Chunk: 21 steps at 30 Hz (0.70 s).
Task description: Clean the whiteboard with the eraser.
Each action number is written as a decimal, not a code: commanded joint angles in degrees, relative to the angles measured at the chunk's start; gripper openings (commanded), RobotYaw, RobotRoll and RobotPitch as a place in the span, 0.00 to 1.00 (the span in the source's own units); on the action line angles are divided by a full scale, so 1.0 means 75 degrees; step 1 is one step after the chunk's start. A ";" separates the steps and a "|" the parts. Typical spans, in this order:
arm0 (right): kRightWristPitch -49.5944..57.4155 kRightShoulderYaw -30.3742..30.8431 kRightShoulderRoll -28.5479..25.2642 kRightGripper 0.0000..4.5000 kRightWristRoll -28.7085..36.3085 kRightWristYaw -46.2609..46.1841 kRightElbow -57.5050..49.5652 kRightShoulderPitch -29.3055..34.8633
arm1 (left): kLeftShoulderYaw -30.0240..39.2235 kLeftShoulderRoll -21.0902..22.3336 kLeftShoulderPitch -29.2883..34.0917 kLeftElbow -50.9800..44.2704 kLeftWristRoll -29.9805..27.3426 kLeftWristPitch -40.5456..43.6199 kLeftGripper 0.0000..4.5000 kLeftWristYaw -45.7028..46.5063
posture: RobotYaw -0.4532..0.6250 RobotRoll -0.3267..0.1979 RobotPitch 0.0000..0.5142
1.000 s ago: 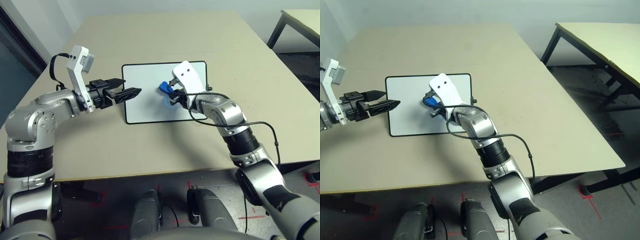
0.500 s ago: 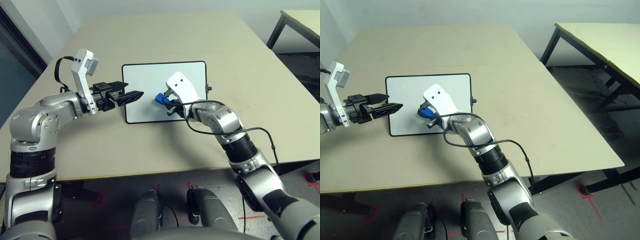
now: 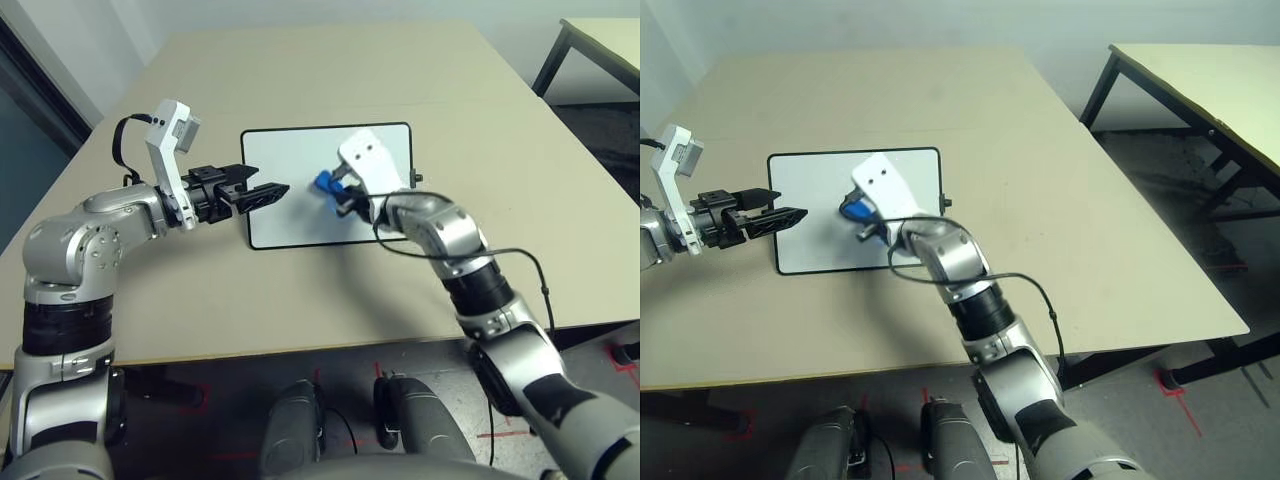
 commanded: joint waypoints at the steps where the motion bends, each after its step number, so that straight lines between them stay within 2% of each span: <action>1: 0.0180 0.0092 0.0019 0.12 -0.0012 0.0027 -0.0022 0.0052 | -0.0078 0.0000 0.0032 0.0070 0.0022 -0.0046 1.00 -0.0034 | 0.43 0.62 0.20; 8: -0.0962 -0.1010 0.0035 0.12 -0.0121 -0.0482 0.1362 -0.0999 | -0.0092 -0.0013 0.0022 0.0058 0.0014 -0.0050 1.00 -0.0019 | 0.43 0.62 0.20; 10: -0.1151 -0.1101 0.0029 0.12 -0.0135 -0.0502 0.1663 -0.1154 | -0.0095 -0.0028 0.0022 0.0035 0.0004 -0.0039 1.00 -0.0003 | 0.43 0.62 0.19; 14: -0.1090 -0.0950 0.0053 0.12 -0.0198 -0.0378 0.1736 -0.1068 | -0.0098 -0.0041 0.0001 0.0032 -0.0002 -0.0031 1.00 0.0007 | 0.43 0.62 0.19; 17: -0.0444 -0.0294 -0.0039 0.12 -0.0177 -0.0022 0.1015 -0.0451 | -0.0081 -0.0029 -0.0012 0.0016 -0.0007 -0.0012 1.00 0.0022 | 0.43 0.62 0.19; 21: 0.0174 0.0064 -0.0055 0.12 -0.0084 0.0170 0.0125 -0.0008 | -0.0066 -0.0038 -0.0029 -0.0013 -0.0014 -0.0005 1.00 0.0053 | 0.43 0.62 0.19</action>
